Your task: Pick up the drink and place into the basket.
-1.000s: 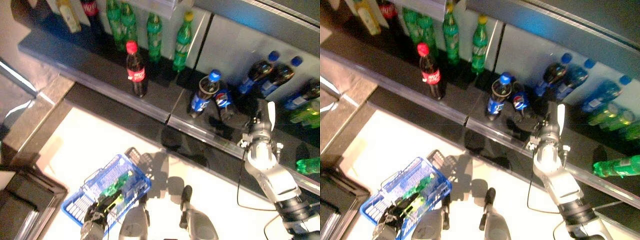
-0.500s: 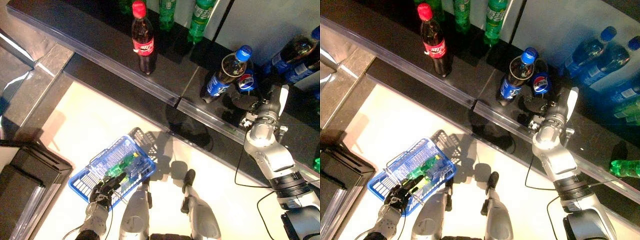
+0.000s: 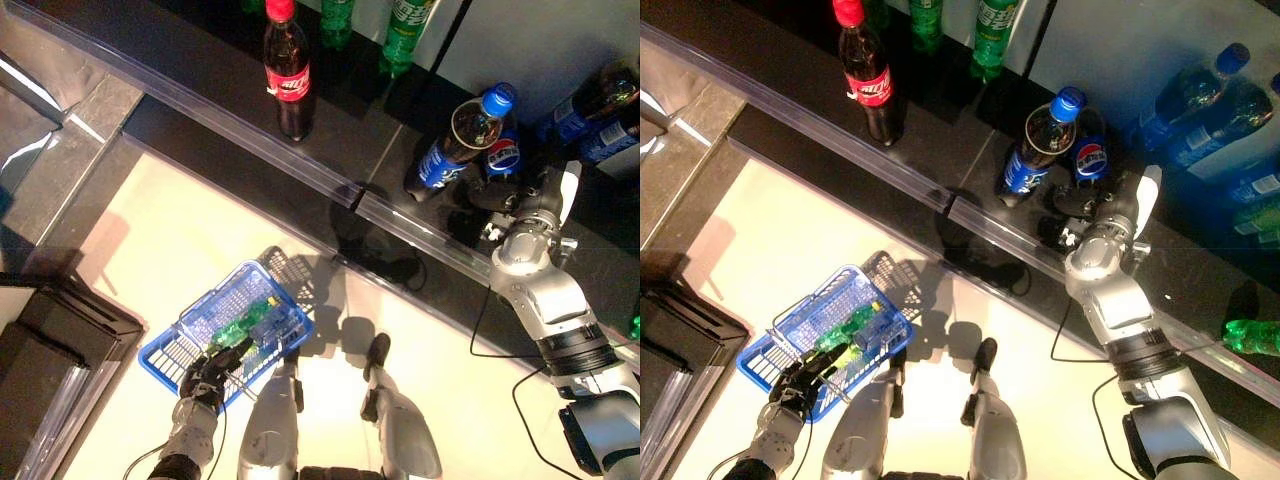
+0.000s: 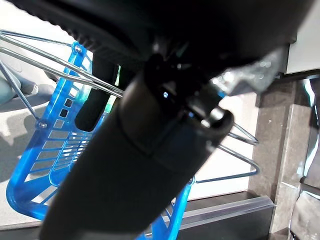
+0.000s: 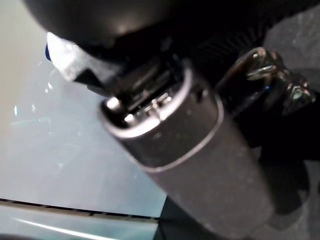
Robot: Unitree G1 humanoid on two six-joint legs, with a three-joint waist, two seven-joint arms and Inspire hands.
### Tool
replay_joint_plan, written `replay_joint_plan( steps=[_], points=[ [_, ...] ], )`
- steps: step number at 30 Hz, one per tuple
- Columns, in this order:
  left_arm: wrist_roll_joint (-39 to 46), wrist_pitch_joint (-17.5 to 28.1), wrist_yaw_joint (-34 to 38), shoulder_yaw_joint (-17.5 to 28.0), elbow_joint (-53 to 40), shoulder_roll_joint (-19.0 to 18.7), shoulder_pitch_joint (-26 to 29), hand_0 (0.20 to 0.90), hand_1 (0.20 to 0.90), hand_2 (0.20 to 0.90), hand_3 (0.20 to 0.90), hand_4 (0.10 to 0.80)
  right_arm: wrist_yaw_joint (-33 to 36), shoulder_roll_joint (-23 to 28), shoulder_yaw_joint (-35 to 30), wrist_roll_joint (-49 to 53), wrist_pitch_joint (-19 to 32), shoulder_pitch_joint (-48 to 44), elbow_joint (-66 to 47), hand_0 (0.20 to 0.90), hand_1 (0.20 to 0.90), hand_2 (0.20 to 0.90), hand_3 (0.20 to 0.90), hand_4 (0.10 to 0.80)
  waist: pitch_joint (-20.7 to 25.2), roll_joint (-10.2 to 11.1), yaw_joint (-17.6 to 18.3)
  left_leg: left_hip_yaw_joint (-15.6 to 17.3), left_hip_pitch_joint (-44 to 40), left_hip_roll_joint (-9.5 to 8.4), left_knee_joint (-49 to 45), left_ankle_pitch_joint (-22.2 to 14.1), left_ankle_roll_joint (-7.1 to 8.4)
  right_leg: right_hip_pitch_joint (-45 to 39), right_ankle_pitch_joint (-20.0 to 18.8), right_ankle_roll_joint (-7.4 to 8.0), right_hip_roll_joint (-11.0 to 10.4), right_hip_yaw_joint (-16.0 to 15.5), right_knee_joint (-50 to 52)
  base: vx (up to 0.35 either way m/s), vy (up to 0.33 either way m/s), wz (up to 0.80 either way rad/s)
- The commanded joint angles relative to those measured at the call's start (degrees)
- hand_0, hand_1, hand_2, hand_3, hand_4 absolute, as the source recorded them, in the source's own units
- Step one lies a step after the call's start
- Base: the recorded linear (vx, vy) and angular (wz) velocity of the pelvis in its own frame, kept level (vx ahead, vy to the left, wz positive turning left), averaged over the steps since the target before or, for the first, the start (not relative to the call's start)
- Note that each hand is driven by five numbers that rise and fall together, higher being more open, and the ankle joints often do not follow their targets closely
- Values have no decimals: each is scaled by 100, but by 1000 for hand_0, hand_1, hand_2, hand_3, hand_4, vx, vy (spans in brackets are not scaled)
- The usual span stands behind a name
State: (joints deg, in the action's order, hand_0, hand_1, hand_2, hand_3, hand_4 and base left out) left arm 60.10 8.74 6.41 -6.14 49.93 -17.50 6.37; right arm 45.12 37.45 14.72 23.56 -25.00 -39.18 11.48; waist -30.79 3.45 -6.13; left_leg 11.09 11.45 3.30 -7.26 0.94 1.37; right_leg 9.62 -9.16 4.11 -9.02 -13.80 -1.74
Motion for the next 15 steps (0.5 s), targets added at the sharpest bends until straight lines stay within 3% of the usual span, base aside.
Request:
replay_joint_plan(
  steps=[1,14,15],
  points=[
    [192,344,-311,-127,-823,-120,-403,300,300,300,200,100,9,758,162,-150,22,-830,-67,900,900,900,900,800,99,-49,-77,-194,502,-56,-1098,-562,-61,248,631,100,-27,-70,888,21,-17,3],
    [380,234,-297,-251,-972,-394,-245,300,300,300,200,100,-757,980,809,576,-76,-1868,1659,900,900,900,900,800,99,-29,-218,-284,794,-61,-1036,-491,-49,585,612,78,7,-144,959,6,-8,2],
    [396,238,-320,-256,-961,-401,-247,300,300,300,200,100,-857,1000,861,607,-98,-1914,1771,815,815,815,801,701,99,-31,-228,-286,788,-64,-1016,-481,-47,587,609,78,9,-148,958,0,0,0]
  ],
)
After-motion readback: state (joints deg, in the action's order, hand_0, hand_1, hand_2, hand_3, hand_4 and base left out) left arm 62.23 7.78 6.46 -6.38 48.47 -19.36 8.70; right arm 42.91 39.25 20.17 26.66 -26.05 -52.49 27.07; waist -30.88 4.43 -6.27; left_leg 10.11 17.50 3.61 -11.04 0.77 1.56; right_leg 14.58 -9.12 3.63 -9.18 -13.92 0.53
